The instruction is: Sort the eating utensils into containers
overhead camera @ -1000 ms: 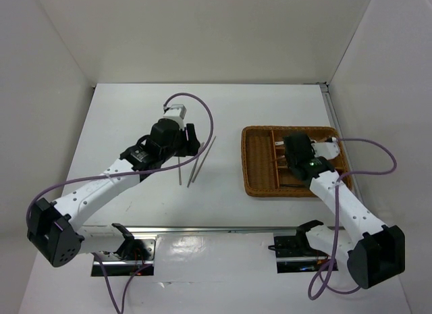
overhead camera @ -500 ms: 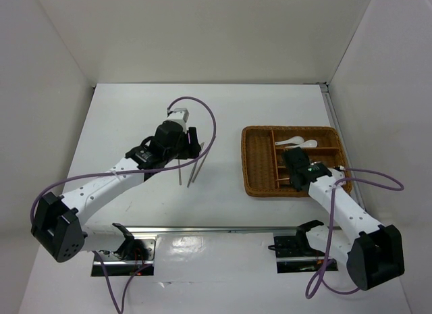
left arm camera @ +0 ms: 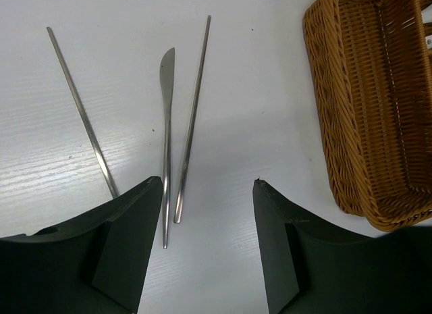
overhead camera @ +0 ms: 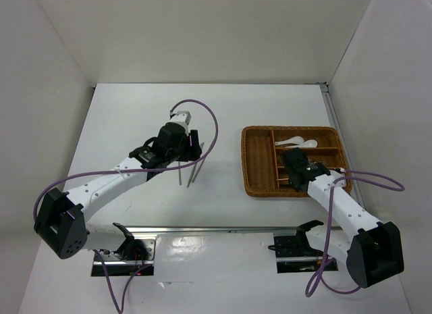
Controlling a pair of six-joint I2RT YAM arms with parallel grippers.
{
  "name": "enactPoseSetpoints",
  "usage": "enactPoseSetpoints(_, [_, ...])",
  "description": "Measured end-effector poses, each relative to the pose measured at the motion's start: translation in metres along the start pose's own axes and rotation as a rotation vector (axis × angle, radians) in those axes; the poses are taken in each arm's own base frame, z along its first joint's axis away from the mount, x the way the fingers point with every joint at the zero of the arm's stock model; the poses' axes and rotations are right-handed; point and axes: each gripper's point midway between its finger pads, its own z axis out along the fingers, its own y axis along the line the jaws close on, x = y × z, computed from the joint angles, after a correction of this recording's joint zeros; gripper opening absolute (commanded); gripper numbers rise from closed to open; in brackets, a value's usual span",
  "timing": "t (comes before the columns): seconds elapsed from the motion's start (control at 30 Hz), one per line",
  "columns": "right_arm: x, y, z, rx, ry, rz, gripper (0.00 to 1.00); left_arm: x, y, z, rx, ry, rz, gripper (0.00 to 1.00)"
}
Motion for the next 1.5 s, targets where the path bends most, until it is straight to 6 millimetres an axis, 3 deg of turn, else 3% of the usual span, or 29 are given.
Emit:
enactPoseSetpoints(0.27, [-0.011,-0.002,-0.001,-0.002,-0.043,0.012,0.12,0.006,-0.001,0.004,0.006,0.021,0.003,0.70])
enactPoseSetpoints(0.5, [-0.014,-0.008,0.001,0.018,-0.062,-0.010,0.18,0.006,-0.001,0.005,0.005,0.022,0.003,0.70])
enactPoseSetpoints(0.67, [-0.010,-0.015,0.007,0.050,-0.069,-0.041,0.32,0.010,0.000,0.009,0.000,0.033,0.004,0.70])
enactPoseSetpoints(0.7, [-0.009,-0.016,0.008,0.056,-0.070,-0.046,0.40,0.010,0.001,0.009,-0.001,0.035,0.004,0.70])
enactPoseSetpoints(0.87, [-0.005,-0.019,0.012,0.080,-0.077,-0.068,0.59,0.012,0.001,0.011,-0.005,0.040,0.006,0.70])
enactPoseSetpoints(1.0, [-0.006,-0.007,0.005,0.060,-0.061,-0.108,0.69,0.016,0.002,0.016,-0.009,0.052,0.008,0.70])
enactPoseSetpoints(1.13, [-0.006,0.019,-0.010,-0.033,-0.012,-0.216,0.77,0.026,0.005,0.025,-0.023,0.082,0.016,0.71])
enactPoseSetpoints(1.33, [-0.008,0.076,-0.052,-0.372,0.070,-0.363,0.83,0.039,0.012,0.035,-0.042,0.122,0.024,0.72])
enactPoseSetpoints(1.5, [-0.009,0.108,-0.083,-0.596,0.086,-0.454,0.84,0.047,0.023,0.043,-0.039,0.145,0.002,0.72])
